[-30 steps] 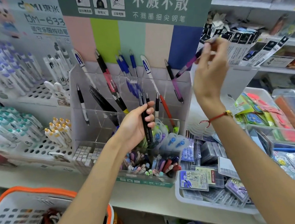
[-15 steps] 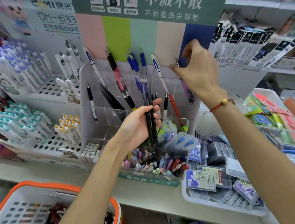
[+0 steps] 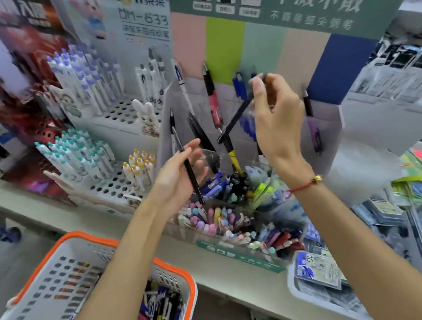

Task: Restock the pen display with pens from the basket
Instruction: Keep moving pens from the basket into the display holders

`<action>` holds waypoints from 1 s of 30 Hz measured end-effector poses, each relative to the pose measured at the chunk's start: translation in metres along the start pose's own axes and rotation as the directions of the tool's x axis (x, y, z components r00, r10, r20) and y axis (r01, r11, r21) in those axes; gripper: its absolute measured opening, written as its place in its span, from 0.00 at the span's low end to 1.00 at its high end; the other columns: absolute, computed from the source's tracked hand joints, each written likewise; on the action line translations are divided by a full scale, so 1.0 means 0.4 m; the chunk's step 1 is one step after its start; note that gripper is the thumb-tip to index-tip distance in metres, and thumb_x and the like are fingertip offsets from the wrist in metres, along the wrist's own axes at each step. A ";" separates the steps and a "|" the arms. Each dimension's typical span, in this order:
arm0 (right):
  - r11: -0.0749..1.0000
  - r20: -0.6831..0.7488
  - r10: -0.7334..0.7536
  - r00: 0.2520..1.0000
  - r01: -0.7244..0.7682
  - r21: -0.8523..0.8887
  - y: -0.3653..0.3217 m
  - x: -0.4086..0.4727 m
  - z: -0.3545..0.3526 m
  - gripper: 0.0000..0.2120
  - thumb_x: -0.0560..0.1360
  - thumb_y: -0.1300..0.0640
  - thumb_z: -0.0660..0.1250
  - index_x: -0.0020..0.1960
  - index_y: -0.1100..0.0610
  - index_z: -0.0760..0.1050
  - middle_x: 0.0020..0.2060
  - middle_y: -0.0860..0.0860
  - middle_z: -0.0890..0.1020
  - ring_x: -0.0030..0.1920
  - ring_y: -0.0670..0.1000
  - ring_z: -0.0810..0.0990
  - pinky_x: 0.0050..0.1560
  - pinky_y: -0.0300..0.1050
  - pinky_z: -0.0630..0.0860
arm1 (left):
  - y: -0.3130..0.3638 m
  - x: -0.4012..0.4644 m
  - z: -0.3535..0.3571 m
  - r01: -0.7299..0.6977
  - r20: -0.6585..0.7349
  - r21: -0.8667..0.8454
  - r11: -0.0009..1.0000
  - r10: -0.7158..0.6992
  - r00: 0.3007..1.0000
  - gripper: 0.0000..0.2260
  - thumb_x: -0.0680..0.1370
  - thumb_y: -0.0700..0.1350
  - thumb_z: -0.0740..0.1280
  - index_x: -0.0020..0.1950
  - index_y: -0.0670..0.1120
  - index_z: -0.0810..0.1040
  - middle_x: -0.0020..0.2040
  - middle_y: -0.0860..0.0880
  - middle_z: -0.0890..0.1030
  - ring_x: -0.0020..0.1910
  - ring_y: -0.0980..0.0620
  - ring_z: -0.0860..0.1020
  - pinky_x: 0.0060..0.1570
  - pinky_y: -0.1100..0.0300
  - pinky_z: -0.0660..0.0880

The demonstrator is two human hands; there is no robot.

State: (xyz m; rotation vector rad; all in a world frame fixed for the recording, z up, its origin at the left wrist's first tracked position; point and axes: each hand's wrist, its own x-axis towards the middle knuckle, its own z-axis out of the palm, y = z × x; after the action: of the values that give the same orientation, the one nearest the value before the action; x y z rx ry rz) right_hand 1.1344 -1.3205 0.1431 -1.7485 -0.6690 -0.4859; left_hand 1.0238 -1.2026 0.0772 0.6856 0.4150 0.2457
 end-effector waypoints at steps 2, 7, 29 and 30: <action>0.988 0.104 -0.084 0.991 0.096 -0.121 0.001 0.002 0.044 0.11 0.82 0.54 0.60 0.51 0.60 0.77 0.36 0.48 0.78 0.34 0.45 0.73 0.36 0.39 0.66 | 0.012 -0.005 -0.017 -0.018 -0.015 -0.029 0.999 0.018 1.000 0.11 0.84 0.42 0.53 0.55 0.45 0.75 0.33 0.53 0.71 0.27 0.58 0.68 0.30 0.67 0.69; 0.844 0.591 0.133 0.796 0.223 -0.489 0.050 0.006 0.131 0.12 0.81 0.52 0.60 0.42 0.56 0.73 0.44 0.60 0.82 0.47 0.64 0.80 0.39 0.49 0.68 | 0.026 -0.017 -0.026 -0.042 0.023 -0.027 0.999 0.043 0.999 0.16 0.82 0.46 0.49 0.53 0.43 0.74 0.33 0.52 0.68 0.28 0.56 0.63 0.31 0.63 0.61; 0.961 -0.057 0.150 0.987 -0.132 0.243 0.008 0.009 0.052 0.04 0.79 0.58 0.67 0.49 0.55 0.80 0.40 0.49 0.83 0.38 0.43 0.80 0.42 0.37 0.78 | 0.035 0.014 -0.066 -0.096 0.094 0.995 -0.009 0.331 0.939 0.25 0.79 0.40 0.59 0.77 0.51 0.62 0.77 0.53 0.60 0.74 0.53 0.58 0.71 0.53 0.57; 0.986 -0.021 0.082 0.996 -0.079 0.147 0.012 0.006 0.067 0.05 0.79 0.57 0.67 0.50 0.57 0.81 0.41 0.49 0.83 0.39 0.43 0.80 0.43 0.36 0.77 | 0.031 0.014 -0.072 -0.082 0.106 0.993 -0.084 0.323 0.941 0.27 0.79 0.41 0.59 0.77 0.52 0.60 0.77 0.54 0.59 0.74 0.52 0.58 0.71 0.51 0.59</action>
State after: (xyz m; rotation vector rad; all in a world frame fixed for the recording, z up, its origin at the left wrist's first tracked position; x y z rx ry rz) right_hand 1.1389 -1.2950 0.1338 -1.6218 -0.5976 -0.3944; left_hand 1.0150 -1.1752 0.0635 2.3500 0.6437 0.2614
